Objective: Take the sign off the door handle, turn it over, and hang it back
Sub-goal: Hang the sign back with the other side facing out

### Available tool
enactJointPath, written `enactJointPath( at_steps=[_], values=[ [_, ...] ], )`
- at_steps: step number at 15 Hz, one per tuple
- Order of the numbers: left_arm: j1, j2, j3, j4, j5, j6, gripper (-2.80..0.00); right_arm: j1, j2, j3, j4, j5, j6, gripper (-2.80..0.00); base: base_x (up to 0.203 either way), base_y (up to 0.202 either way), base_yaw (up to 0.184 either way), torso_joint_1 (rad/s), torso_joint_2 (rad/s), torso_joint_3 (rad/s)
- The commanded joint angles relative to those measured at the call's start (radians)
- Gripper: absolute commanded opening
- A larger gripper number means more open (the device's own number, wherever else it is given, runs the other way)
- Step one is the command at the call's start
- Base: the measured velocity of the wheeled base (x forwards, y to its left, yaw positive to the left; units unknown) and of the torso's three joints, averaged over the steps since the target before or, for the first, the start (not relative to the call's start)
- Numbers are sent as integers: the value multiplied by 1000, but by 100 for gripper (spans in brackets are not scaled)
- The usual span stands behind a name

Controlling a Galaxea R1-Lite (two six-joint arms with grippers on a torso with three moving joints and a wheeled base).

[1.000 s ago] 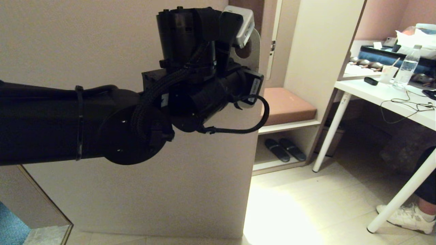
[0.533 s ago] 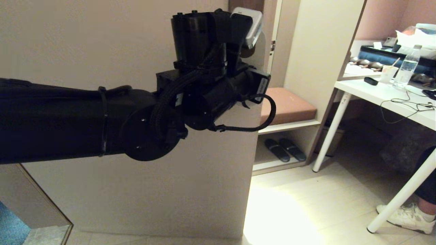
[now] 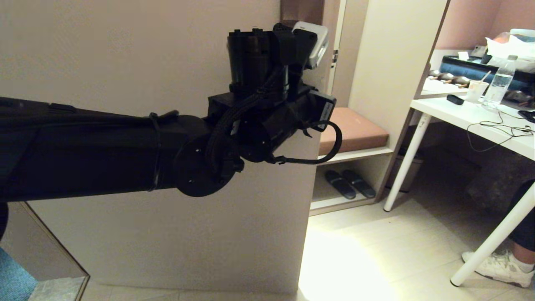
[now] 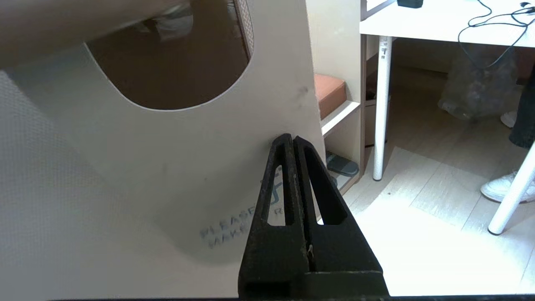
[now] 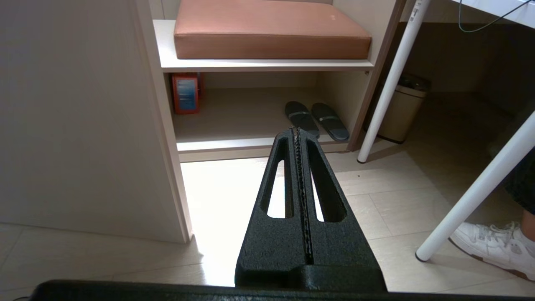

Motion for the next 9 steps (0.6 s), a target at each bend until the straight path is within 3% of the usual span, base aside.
enactJointPath(
  at_steps=[1, 9],
  values=[
    [0, 19, -15, -4, 2, 0, -280, 0, 0, 0, 0, 0, -1, -280, 0, 0, 0, 0, 0, 0],
    [0, 15, -10, -36, 8, 0, -280, 0, 0, 0, 0, 0, -1, -280, 0, 0, 0, 0, 0, 0]
  ],
)
